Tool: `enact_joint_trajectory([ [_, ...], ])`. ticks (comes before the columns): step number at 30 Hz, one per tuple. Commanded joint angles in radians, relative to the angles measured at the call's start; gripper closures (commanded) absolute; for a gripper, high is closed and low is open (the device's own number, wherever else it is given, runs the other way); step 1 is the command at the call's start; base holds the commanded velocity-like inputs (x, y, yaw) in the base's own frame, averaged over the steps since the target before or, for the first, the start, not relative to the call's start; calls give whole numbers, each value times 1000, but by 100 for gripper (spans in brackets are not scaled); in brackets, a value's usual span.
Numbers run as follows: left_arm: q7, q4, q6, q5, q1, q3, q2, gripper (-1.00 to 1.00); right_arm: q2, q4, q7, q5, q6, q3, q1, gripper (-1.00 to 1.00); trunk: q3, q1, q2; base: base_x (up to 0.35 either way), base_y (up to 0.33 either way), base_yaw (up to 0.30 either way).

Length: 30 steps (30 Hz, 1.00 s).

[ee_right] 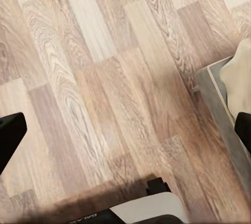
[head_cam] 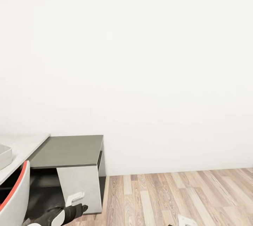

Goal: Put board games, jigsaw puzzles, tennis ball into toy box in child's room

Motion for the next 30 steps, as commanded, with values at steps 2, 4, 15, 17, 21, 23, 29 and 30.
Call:
enact_joint_trajectory([
  [2, 0, 5, -3, 9, 10, -8, 1, -100, -1, 4, -8, -9, 1, 10, 0, -100, -4, 0, -1, -115, 0, 0],
  [4, 1, 7, -11, 8, 23, -8, 2, -100, -2, 18, -8, -11, 1, 11, 0, -100, -7, 0, -1, -54, 0, 0],
  [15, 96, 47, -246, -138, 263, -10, 9, -100, 83, 445, -7, -4, -192, 123, 0, -100, -10, 0, -1, -8, 0, 0],
  [17, 124, 73, -283, -146, 290, -10, 8, -100, 98, 508, -7, -5, -236, 153, 0, -100, -10, 0, -1, 0, 0, 0],
  [21, 153, 113, -327, -153, 344, -9, 5, -100, 126, 610, -7, -5, -320, 185, 0, -100, -10, 0, -1, 0, 0, 0],
  [23, 157, 119, -332, -153, 367, -9, 4, -100, 130, 628, -7, -5, -336, 190, 4, -100, -10, 0, -1, 0, 0, 0],
  [29, 161, 124, -341, -156, 435, -9, 1, -100, 134, 644, -7, -4, -354, 194, 60, -100, -10, 0, -1, 0, 0, 0],
  [30, 162, 124, -341, -156, 445, -9, 1, -100, 135, 645, -6, -3, -355, 196, 72, -100, -10, 0, -1, 0, 0, 0],
])
